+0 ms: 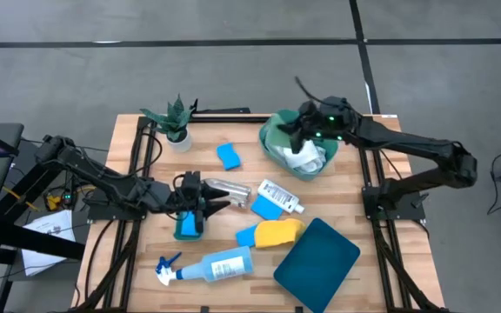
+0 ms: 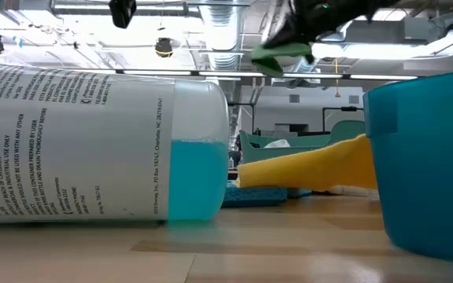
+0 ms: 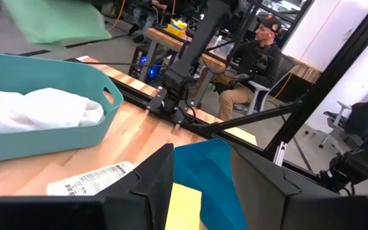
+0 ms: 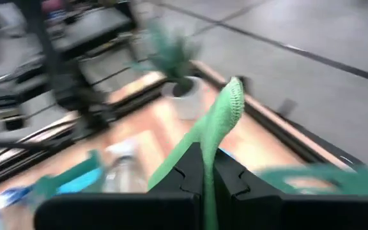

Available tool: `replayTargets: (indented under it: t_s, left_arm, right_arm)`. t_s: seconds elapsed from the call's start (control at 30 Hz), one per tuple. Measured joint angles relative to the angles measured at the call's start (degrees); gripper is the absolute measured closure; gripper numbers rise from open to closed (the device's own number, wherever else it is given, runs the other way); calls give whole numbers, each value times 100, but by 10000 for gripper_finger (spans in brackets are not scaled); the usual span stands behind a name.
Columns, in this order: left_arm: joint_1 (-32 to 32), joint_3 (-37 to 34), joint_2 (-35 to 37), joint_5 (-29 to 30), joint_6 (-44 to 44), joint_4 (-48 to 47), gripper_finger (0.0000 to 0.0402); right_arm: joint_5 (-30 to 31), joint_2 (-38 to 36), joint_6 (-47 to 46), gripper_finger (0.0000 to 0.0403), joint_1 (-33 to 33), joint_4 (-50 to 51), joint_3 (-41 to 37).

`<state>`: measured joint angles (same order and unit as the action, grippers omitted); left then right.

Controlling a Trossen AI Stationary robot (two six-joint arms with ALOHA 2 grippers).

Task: Pick & Place Kitchen Items
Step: Put the green towel into the big green bin

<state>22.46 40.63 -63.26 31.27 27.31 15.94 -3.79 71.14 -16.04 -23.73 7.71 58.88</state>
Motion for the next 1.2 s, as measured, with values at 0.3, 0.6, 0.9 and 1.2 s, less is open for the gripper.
replayTargets:
  t_s: [0.3, 0.6, 0.9, 1.2]
  left_arm:
    - [-42, 1, 0, 0, 0, -9, 254]
    - [-168, 1, 0, 0, 2, -5, 261]
    - [-197, 1, 0, 0, 2, -8, 262]
    - [-197, 1, 0, 0, 7, -6, 262]
  right_arm:
    - [1244, -1021, -933, 403, -120, 525, -1105]
    - [1640, -859, -1398, 403, -120, 425, -1978]
    - [1374, -312, -1466, 403, -605, -268, -2411]
    - [1132, 657, -1444, 403, -843, -526, -2407]
